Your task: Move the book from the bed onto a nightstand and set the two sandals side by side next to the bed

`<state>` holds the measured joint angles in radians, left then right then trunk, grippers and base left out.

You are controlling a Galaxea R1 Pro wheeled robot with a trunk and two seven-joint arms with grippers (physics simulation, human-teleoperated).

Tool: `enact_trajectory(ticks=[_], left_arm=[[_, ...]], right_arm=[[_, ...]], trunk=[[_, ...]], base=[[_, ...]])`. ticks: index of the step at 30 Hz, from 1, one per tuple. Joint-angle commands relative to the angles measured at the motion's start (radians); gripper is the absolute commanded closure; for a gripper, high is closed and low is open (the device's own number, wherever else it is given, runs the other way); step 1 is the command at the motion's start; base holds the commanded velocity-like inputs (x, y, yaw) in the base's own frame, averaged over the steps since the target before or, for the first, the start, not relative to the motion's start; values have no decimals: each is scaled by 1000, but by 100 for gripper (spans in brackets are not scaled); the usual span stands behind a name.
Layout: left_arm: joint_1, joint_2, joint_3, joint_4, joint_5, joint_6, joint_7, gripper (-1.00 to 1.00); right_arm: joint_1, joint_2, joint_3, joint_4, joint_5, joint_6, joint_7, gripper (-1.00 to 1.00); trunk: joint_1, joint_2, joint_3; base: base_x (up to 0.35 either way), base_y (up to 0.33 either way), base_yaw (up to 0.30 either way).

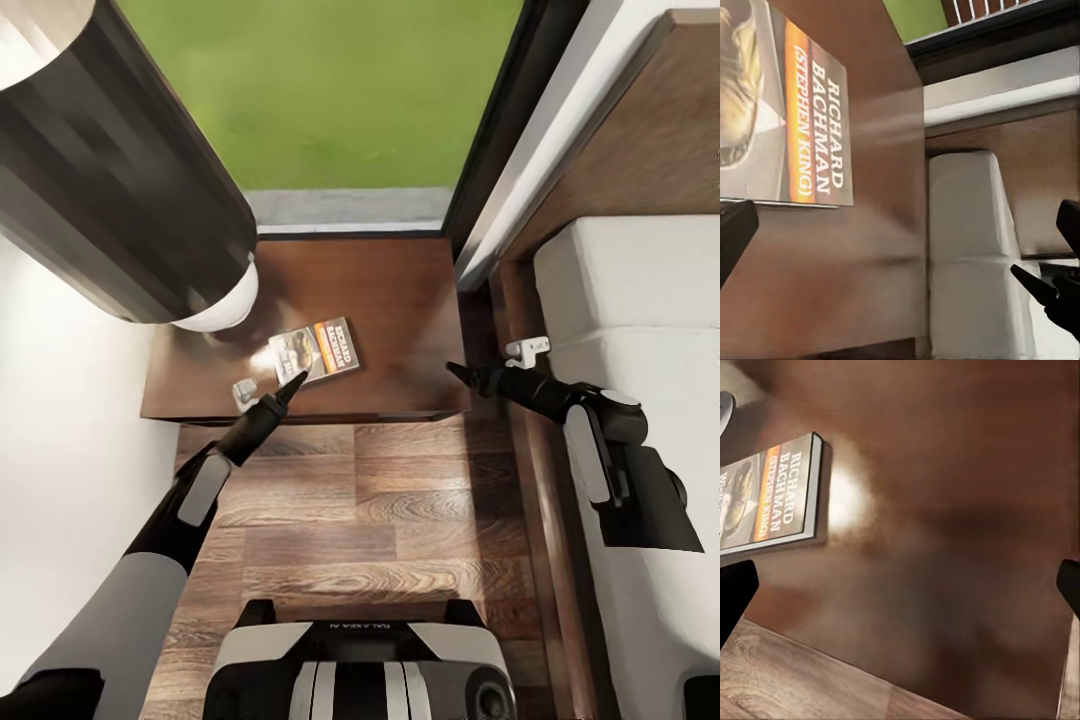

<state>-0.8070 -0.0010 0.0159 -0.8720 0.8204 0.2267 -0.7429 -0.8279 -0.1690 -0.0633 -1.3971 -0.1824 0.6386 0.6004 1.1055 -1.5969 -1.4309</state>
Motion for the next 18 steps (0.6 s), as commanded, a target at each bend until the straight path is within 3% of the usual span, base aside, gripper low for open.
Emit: enact_trajectory(ticks=[1, 6, 10, 12, 14, 18], left_arm=[[0, 0, -7, -4, 6, 11, 0, -100], [0, -2, -59, -22, -32, 13, 64, -100], [0, -4, -99, -52, -70, 14, 173, -100], [1, -5, -136, -76, -90, 15, 252, -100], [1, -5, -161, -83, -95, 15, 281, -100], [2, 0, -258, -99, -103, 17, 354, -100]], right_arm=[[0, 0, -1, 0, -4, 7, -8, -100], [0, -1, -8, 0, 9, 8, -88, -100], [1, -2, -23, 1, 14, 11, -138, -100], [2, -7, -29, 1, 16, 12, -153, -100], [3, -9, -31, 1, 16, 12, -157, -100], [6, -12, -41, 0, 17, 15, -162, -100]], trunk=[[-4, 7, 3], [-23, 42, 19], [-38, 70, 31], [-46, 84, 37], [-54, 98, 44], [-69, 126, 56]], base=[[0, 0, 0], [0, 0, 0], [0, 0, 0], [0, 0, 0], [0, 0, 0], [0, 0, 0]])
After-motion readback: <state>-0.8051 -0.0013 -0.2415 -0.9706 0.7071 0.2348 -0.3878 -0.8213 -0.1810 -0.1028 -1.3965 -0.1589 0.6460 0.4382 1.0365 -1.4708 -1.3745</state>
